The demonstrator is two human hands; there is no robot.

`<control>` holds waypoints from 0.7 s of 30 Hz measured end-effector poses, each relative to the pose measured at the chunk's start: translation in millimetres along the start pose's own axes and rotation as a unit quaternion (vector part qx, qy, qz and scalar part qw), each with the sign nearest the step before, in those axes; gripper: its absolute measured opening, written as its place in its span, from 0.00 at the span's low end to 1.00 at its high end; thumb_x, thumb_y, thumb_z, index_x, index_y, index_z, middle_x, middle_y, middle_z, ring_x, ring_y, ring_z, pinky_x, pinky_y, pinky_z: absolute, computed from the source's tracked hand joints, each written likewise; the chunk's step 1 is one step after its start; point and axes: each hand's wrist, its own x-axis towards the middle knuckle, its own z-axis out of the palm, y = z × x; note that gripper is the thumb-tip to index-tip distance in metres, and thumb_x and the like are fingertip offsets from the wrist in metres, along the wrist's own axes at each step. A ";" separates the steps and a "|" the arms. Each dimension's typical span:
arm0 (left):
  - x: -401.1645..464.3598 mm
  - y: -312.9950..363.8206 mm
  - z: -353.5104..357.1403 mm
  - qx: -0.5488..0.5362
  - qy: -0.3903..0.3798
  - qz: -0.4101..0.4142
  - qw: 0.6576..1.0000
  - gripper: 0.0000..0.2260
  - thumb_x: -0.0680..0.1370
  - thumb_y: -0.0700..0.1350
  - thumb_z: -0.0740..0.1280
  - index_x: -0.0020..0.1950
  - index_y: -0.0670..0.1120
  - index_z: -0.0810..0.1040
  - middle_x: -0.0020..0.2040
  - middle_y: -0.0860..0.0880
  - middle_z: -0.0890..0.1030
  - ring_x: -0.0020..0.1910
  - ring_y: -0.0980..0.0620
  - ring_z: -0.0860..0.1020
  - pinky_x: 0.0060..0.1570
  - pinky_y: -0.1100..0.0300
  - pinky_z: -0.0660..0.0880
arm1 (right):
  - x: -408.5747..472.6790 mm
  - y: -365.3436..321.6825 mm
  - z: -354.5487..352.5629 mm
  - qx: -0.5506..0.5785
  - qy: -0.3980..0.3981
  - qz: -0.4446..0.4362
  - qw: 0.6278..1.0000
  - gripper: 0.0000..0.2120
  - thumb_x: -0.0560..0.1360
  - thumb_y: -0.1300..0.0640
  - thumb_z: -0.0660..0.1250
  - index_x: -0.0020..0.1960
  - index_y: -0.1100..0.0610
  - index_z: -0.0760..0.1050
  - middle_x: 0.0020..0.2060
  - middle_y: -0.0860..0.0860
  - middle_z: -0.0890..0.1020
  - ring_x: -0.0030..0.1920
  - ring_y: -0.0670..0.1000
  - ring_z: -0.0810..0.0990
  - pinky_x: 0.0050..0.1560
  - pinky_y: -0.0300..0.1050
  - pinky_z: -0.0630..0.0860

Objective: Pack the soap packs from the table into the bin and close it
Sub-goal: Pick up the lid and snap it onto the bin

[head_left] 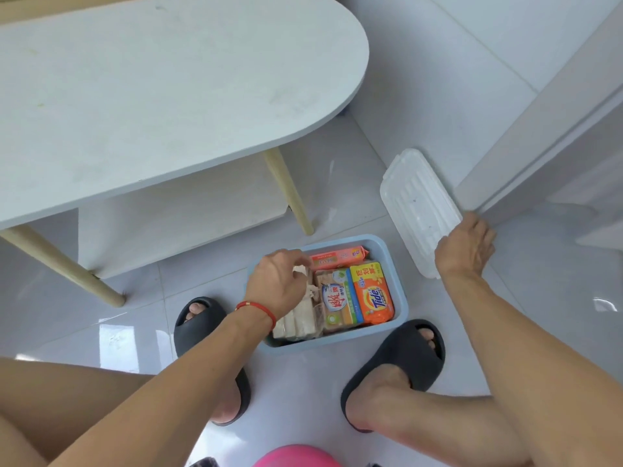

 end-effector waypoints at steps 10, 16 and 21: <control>-9.0 -30.6 -32.9 -0.146 0.035 -0.159 0.976 0.12 0.75 0.38 0.64 0.48 0.50 0.84 0.44 0.50 0.86 0.40 0.53 0.81 0.39 0.65 0.75 | -31.7 -9.9 -16.7 0.107 0.066 -0.077 0.989 0.05 0.78 0.63 0.66 0.50 0.64 0.80 0.45 0.61 0.81 0.47 0.62 0.79 0.47 0.55 0.77; -14.1 0.5 -28.3 -0.252 0.015 -0.120 0.960 0.11 0.76 0.40 0.66 0.55 0.47 0.83 0.48 0.50 0.84 0.47 0.50 0.82 0.53 0.55 0.81 | -72.1 -23.7 -58.6 0.060 0.175 -0.281 0.942 0.07 0.77 0.67 0.69 0.54 0.63 0.80 0.46 0.59 0.80 0.49 0.62 0.75 0.43 0.56 0.76; -1.7 8.6 -42.8 -0.481 0.028 -0.226 0.847 0.35 0.70 0.65 0.71 0.70 0.47 0.67 0.60 0.45 0.75 0.53 0.47 0.81 0.52 0.48 0.82 | -90.7 7.9 -91.1 0.134 0.102 -0.377 0.911 0.13 0.77 0.75 0.62 0.57 0.62 0.76 0.53 0.57 0.77 0.54 0.59 0.73 0.55 0.46 0.71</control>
